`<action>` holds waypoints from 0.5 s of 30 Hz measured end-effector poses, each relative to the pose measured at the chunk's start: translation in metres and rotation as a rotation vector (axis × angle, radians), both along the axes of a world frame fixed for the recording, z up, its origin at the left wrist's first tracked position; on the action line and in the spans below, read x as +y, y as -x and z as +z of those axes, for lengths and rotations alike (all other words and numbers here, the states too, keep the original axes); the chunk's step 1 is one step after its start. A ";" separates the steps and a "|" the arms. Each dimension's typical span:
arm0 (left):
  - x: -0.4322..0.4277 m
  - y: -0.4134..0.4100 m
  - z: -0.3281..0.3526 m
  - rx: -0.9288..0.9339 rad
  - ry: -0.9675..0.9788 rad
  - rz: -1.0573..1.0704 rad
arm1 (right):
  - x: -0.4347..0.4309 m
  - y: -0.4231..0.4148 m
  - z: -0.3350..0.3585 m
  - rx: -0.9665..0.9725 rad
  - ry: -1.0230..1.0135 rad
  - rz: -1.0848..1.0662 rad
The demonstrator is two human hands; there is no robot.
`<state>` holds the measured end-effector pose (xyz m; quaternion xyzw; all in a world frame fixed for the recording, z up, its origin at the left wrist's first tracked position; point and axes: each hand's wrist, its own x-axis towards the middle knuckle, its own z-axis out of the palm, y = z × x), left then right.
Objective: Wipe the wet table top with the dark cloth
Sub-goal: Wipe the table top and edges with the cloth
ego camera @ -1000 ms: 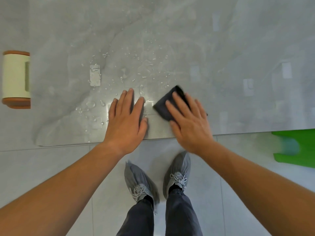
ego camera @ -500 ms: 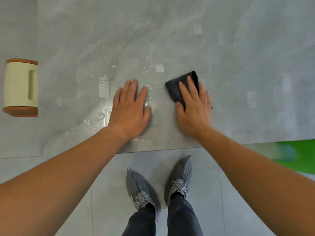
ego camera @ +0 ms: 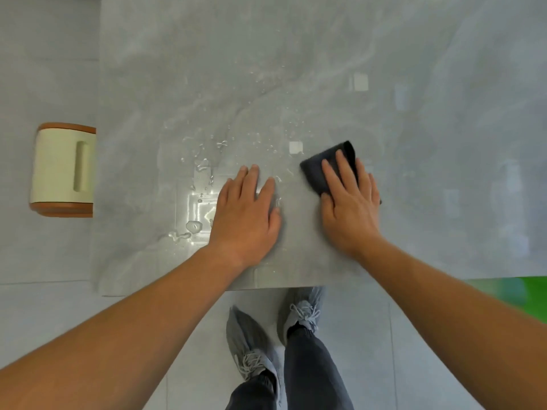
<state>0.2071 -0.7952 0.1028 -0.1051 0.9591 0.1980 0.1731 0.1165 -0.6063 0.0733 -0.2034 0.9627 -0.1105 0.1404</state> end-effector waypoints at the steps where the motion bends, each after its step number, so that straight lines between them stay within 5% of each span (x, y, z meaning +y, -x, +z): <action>1: 0.000 0.001 0.000 0.003 0.006 -0.001 | -0.007 0.020 -0.001 0.005 0.011 -0.042; 6: 0.000 0.006 0.005 0.009 -0.004 0.063 | -0.028 0.056 -0.007 0.007 0.033 -0.142; 11: 0.001 0.033 0.011 0.011 0.020 0.138 | 0.001 0.007 -0.001 0.009 0.030 0.068; 15: -0.005 0.063 0.005 0.013 0.012 0.145 | 0.002 0.055 -0.003 0.009 0.018 0.163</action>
